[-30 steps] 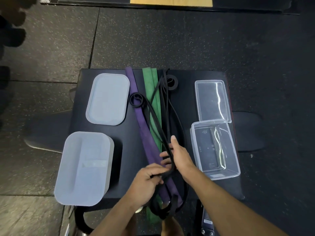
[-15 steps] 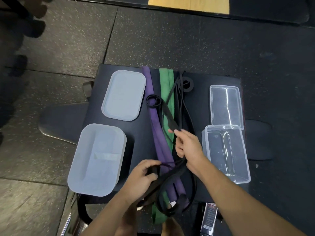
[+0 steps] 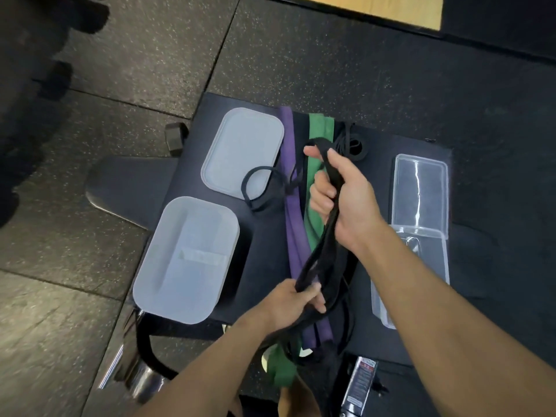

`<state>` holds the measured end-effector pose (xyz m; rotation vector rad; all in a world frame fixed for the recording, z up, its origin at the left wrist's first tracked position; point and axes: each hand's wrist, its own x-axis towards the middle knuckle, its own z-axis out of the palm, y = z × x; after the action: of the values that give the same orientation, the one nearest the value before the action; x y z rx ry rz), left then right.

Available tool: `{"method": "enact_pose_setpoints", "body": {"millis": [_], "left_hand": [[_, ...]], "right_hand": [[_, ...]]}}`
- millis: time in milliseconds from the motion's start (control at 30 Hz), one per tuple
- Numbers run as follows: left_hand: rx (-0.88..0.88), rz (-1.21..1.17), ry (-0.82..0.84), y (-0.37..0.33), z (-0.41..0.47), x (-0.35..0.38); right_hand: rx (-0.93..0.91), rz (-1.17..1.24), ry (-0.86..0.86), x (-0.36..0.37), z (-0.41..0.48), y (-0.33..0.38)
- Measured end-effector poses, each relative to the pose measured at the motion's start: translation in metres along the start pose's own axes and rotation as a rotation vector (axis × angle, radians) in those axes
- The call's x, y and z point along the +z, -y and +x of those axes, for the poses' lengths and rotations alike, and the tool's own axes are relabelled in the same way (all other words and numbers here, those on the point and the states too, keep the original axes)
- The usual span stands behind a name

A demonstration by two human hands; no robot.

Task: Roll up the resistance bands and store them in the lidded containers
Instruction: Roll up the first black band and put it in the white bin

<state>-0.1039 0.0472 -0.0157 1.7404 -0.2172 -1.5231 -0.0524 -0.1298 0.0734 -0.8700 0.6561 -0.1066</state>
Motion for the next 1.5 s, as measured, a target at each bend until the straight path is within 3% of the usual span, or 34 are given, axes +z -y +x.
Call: {"method": "enact_pose_setpoints", "body": {"millis": [100,200,367,467,567,667,900,1000,1167,1367,1433,1500], "left_hand": [[0.006,-0.168,-0.092,-0.016,-0.003,0.0],[0.09,-0.247,-0.19,-0.038,-0.004,-0.015],[0.209,-0.312,-0.264,-0.093,-0.001,-0.046],[0.239,-0.578,-0.286,-0.134,0.001,-0.058],[0.243,-0.773,-0.26,-0.162,0.001,-0.063],[0.27,-0.821,-0.198,-0.177,-0.005,-0.06],[0.272,-0.94,-0.067,-0.196,-0.024,-0.047],[0.347,-0.89,-0.01,-0.208,-0.039,-0.042],[0.405,-0.907,-0.04,-0.209,-0.045,-0.049],[0.463,-0.942,-0.09,-0.178,-0.049,-0.069],[0.468,-1.005,-0.079,-0.171,-0.057,-0.076],[0.469,-0.994,-0.075,-0.164,-0.066,-0.085]], "right_hand": [[0.059,-0.255,-0.153,-0.014,0.007,-0.012],[0.255,-0.281,-0.215,-0.043,0.001,-0.039],[0.397,0.133,-0.23,-0.09,-0.03,-0.083],[0.471,0.165,-0.264,-0.096,-0.05,-0.101],[0.503,-0.188,-0.137,-0.088,-0.062,-0.111],[0.481,-0.511,-0.039,-0.073,-0.064,-0.115],[0.323,-0.675,-0.145,-0.057,-0.047,-0.121],[0.335,-0.815,-0.088,-0.064,-0.047,-0.125],[0.333,-1.088,0.05,-0.08,-0.062,-0.139],[0.322,-1.167,-0.095,-0.087,-0.064,-0.161],[0.252,-1.319,-0.098,-0.088,-0.063,-0.167],[0.069,-1.628,0.045,-0.085,-0.061,-0.171]]}}
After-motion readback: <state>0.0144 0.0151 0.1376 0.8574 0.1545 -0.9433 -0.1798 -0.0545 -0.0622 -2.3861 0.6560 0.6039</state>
